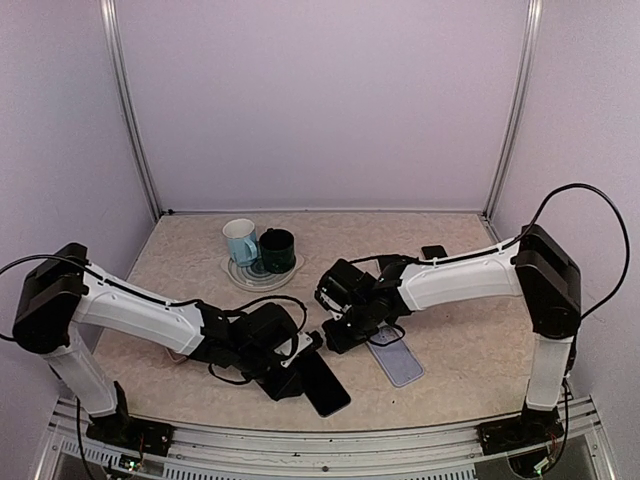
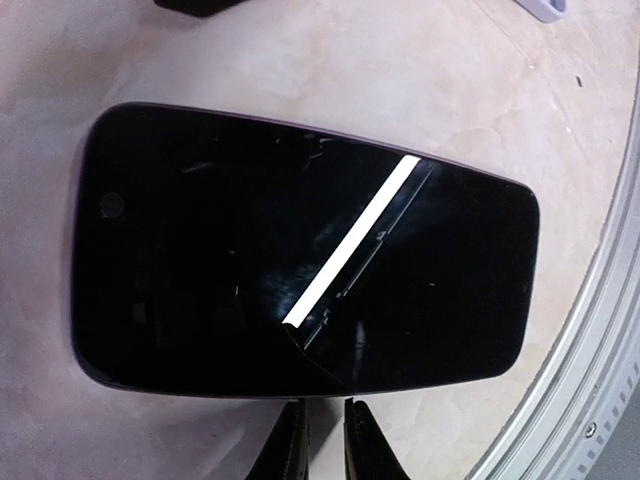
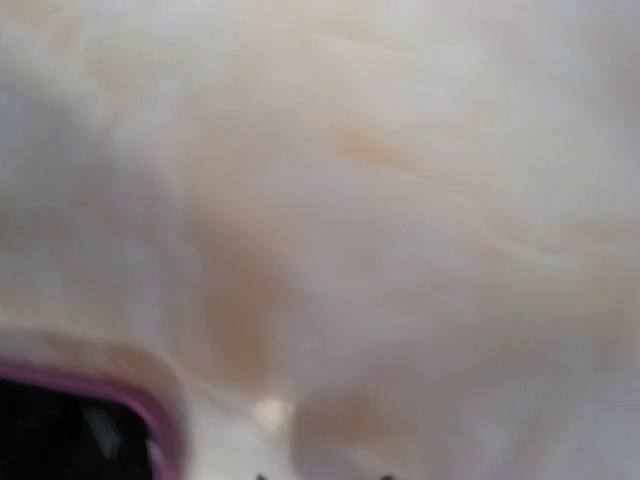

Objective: Put the phone into the phone case

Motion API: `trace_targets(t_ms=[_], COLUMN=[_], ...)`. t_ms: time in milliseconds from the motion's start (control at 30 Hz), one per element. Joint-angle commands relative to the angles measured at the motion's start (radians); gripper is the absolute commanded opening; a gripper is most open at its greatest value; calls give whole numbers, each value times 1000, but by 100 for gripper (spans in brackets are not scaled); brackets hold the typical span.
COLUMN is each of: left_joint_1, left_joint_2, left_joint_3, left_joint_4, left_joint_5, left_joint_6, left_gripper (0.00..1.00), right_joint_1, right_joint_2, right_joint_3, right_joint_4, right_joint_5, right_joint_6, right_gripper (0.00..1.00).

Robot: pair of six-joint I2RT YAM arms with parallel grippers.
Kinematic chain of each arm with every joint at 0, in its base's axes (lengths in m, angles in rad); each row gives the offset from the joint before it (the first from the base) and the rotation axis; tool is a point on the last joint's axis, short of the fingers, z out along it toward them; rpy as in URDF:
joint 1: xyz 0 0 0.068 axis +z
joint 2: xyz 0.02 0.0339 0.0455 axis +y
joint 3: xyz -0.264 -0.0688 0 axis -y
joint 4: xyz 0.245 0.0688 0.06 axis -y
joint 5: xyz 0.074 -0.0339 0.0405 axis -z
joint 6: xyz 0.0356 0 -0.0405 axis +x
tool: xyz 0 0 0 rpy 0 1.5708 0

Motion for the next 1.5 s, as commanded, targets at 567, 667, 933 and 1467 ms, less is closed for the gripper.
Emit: trace_targets(t_ms=[567, 667, 933, 1467], left_joint_1=[229, 231, 235, 231], left_joint_2=[-452, -453, -440, -346], left_joint_3=[-114, -133, -142, -12], left_joint_4=[4, 13, 25, -89], left_joint_5=[-565, -554, -540, -562], left_joint_6=[-141, -117, -94, -123], left_gripper=[93, 93, 93, 92], right_joint_1=[205, 216, 259, 159], right_joint_2=[183, 219, 345, 170], right_joint_3=[334, 373, 557, 230], right_joint_4=[-436, -494, -640, -527], right_joint_5=[112, 103, 64, 0], right_joint_6=[173, 193, 172, 5], right_gripper=[99, 99, 99, 83])
